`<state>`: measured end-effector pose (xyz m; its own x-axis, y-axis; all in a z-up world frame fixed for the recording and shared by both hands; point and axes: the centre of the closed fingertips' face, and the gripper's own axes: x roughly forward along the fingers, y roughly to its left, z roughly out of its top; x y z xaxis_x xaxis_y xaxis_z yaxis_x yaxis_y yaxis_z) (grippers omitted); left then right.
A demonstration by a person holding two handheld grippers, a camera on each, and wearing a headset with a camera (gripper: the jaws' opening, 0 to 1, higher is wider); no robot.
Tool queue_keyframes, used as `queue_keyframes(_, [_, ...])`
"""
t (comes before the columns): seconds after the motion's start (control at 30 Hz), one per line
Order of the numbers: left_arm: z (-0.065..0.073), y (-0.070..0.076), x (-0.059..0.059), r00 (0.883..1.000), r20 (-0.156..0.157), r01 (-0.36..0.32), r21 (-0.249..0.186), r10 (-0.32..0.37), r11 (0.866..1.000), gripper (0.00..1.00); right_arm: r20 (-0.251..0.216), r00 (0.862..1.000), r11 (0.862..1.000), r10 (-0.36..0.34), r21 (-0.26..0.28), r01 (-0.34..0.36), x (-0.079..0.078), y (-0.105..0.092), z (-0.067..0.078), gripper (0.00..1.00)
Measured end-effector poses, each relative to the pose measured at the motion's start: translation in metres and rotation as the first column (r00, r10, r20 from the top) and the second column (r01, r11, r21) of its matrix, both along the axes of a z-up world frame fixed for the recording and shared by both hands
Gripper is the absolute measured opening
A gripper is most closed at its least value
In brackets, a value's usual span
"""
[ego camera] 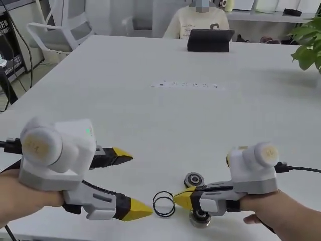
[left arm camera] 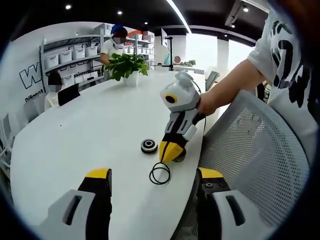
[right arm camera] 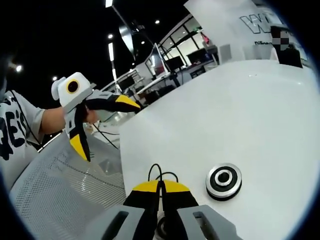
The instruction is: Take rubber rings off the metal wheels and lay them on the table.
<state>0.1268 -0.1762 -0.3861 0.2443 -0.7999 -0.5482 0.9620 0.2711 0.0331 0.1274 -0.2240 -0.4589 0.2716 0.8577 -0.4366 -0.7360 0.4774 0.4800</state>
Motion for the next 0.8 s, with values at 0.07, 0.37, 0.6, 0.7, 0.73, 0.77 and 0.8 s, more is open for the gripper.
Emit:
queue_keyframes(0.07, [-0.0001,-0.0001,-0.0002,1.000,-0.001,0.001,0.001,-0.001,1.000,0.66,-0.001,1.000,1.000,0.003,-0.008,-0.003,0.0001,-0.0005,-0.0014,0.00])
queue_keyframes(0.37, [-0.0017,-0.0005,0.0008,1.000,-0.007,0.002,0.003,-0.002,1.000,0.66,-0.005,1.000,1.000,0.005,-0.022,-0.006,0.0007,-0.0002,-0.0038,0.00])
queue_keyframes(0.6, [-0.0033,0.0004,0.0015,1.000,-0.010,0.001,0.009,-0.001,1.000,0.66,-0.008,1.000,0.999,0.009,-0.038,-0.009,0.0001,-0.0004,-0.0068,0.00])
queue_keyframes(0.7, [-0.0040,0.0008,0.0016,1.000,-0.013,0.000,0.011,0.000,1.000,0.66,-0.014,1.000,0.999,0.009,-0.041,-0.009,-0.0001,-0.0006,-0.0078,0.00])
queue_keyframes(0.73, [-0.0043,0.0011,0.0015,1.000,-0.014,0.001,0.013,-0.001,1.000,0.66,-0.011,1.000,0.999,0.008,-0.038,-0.009,0.0003,-0.0003,-0.0073,0.00])
queue_keyframes(0.77, [-0.0047,0.0014,0.0015,1.000,-0.014,0.000,0.014,0.000,1.000,0.66,-0.013,1.000,0.999,0.007,-0.037,-0.008,0.0004,-0.0002,-0.0073,0.00])
queue_keyframes(0.8, [-0.0049,0.0016,0.0015,1.000,-0.014,0.000,0.015,0.000,1.000,0.66,-0.013,1.000,0.999,0.007,-0.038,-0.007,0.0006,-0.0003,-0.0075,0.00])
